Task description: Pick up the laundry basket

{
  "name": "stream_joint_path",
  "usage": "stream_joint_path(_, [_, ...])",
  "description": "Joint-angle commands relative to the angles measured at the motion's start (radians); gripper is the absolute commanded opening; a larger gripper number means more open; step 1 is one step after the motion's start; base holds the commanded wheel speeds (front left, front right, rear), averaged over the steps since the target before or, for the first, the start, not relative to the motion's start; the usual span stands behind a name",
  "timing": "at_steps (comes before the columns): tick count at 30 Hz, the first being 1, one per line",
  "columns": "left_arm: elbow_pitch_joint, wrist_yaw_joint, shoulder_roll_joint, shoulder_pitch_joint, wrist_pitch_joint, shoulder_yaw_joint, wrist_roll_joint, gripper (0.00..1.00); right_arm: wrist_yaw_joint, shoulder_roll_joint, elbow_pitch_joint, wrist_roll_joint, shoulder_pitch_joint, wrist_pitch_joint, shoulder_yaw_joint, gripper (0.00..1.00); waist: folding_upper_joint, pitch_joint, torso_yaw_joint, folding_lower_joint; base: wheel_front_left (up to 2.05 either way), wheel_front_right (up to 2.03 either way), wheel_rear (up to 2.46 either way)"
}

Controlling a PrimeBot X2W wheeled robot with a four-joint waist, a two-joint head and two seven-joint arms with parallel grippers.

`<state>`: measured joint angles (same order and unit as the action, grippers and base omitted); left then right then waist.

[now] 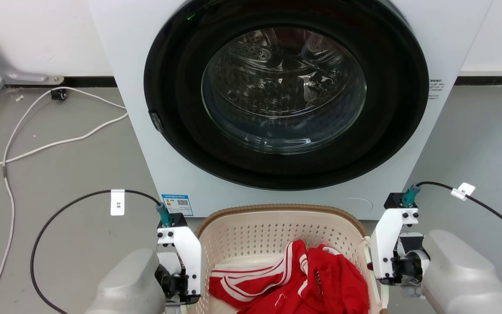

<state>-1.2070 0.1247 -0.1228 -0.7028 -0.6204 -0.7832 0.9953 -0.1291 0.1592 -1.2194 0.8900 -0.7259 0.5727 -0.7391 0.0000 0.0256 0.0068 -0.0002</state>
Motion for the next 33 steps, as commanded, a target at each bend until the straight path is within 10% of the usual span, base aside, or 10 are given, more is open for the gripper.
stream_joint_path(1, [0.007, 0.01, 0.017, 0.013, 0.002, -0.005, 0.008, 0.0, -0.003, -0.013, 0.004, 0.009, 0.015, 0.0, -0.007, 0.0, 0.0, 0.004, -0.001, 0.0002, 0.0, 0.0, 0.0])
stream_joint_path(33, [-0.003, 0.011, 0.02, 0.01, 0.022, -0.048, 0.06, 0.0, -0.003, -0.025, -0.01, 0.059, -0.004, 0.042, -0.029, 0.0, 0.0, 0.0, -0.013, 0.0002, 0.0, 0.0, 0.0])
